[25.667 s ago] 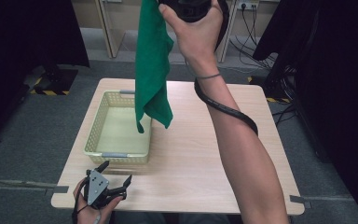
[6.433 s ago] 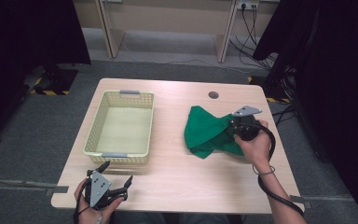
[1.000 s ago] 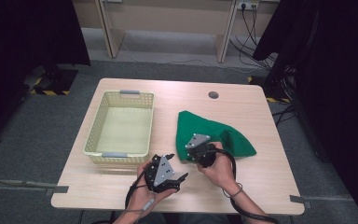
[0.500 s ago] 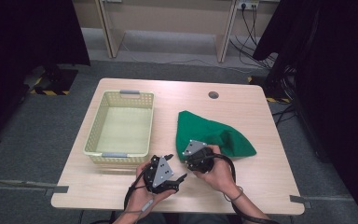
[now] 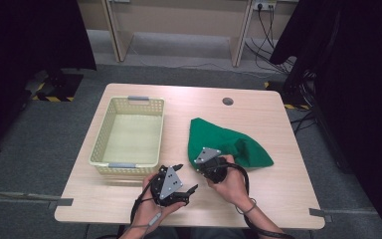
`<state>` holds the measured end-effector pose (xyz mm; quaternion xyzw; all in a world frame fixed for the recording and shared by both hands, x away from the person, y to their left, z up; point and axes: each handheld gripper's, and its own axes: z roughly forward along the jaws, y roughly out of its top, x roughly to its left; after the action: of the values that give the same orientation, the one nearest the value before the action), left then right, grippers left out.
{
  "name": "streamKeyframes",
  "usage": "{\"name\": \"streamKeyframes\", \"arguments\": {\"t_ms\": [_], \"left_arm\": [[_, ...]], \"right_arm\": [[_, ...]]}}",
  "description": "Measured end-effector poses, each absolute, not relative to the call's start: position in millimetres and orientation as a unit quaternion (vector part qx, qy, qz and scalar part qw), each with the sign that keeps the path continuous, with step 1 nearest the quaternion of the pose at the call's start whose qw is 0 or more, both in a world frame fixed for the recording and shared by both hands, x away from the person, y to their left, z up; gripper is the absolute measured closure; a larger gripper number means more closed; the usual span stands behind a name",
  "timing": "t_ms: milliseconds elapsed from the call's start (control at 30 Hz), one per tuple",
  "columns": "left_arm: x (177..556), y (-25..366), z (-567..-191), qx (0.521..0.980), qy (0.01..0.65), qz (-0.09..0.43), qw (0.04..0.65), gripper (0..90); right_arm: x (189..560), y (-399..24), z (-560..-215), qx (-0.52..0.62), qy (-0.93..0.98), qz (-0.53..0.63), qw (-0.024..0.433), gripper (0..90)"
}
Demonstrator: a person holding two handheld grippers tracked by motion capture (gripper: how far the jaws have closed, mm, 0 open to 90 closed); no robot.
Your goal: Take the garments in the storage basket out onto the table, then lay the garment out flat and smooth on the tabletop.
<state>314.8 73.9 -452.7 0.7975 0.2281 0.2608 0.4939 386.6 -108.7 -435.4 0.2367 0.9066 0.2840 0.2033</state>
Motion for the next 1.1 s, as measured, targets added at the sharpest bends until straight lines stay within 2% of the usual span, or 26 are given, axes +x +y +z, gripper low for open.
{"name": "streamKeyframes", "arguments": {"t_ms": [567, 1100], "left_arm": [[317.3, 72.7, -447.1, 0.793, 0.225, 0.266, 0.499, 20.8], [343.4, 48.9, -444.8, 0.804, 0.232, 0.265, 0.479, 24.4]], "right_arm": [[394.0, -132.2, -412.2, 0.287, 0.878, 0.342, 0.174, 86.7], [416.1, -145.6, -371.9, 0.313, 0.856, 0.362, 0.197, 87.8]]}}
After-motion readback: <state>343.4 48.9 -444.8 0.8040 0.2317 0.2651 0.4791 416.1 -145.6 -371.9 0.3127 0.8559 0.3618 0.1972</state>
